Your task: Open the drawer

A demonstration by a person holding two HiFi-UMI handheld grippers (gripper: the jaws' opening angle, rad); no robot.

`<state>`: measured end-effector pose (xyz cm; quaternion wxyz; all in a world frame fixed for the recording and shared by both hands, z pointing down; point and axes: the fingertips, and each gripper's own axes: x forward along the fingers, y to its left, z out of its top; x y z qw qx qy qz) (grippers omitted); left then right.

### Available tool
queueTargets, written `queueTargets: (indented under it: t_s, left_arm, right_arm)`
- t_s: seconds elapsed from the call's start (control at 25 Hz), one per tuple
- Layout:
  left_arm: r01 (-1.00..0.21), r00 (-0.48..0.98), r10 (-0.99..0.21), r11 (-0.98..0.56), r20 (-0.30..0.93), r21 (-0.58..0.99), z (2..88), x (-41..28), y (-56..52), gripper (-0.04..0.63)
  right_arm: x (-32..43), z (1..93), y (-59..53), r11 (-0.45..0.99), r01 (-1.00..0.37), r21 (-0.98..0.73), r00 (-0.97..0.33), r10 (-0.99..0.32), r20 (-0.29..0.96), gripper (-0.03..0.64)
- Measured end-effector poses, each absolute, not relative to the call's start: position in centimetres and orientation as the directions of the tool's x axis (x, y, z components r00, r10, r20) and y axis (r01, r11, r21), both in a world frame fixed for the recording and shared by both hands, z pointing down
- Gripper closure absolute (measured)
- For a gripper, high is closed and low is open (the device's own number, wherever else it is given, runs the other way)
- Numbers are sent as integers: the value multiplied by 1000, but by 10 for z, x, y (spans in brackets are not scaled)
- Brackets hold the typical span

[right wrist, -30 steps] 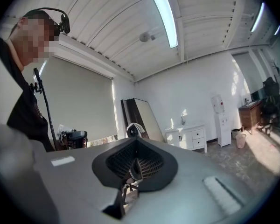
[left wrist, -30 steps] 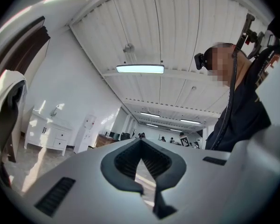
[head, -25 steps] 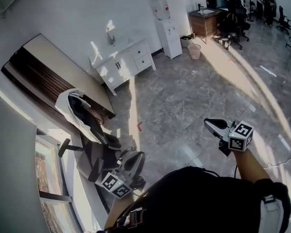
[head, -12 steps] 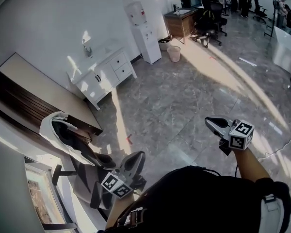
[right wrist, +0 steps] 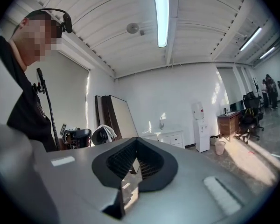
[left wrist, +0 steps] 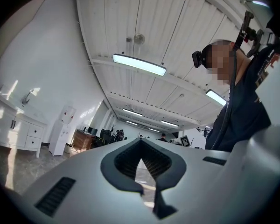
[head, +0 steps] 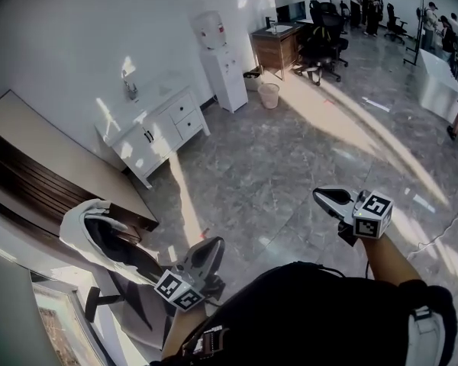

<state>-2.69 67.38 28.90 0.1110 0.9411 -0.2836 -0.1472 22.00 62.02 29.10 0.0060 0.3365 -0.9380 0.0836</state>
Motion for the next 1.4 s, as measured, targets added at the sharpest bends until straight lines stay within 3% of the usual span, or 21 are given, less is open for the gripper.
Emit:
queueTargets:
  t_s: [0.28, 0.64, 1.4]
  left_arm:
    - [-511, 781, -587, -797, -214, 321, 289, -79, 626, 595]
    - [-546, 762, -622, -767, -181, 337, 322, -74, 565, 595]
    - [-637, 683, -706, -701, -186, 320, 299, 125, 356, 595]
  right_arm:
    - [177, 287, 571, 755, -635, -163, -771, -630, 87, 615]
    - [181, 320, 499, 775, -601, -192, -798, -597, 87, 615]
    - [356, 301, 252, 854, -486, -185, -873, -483, 63, 615]
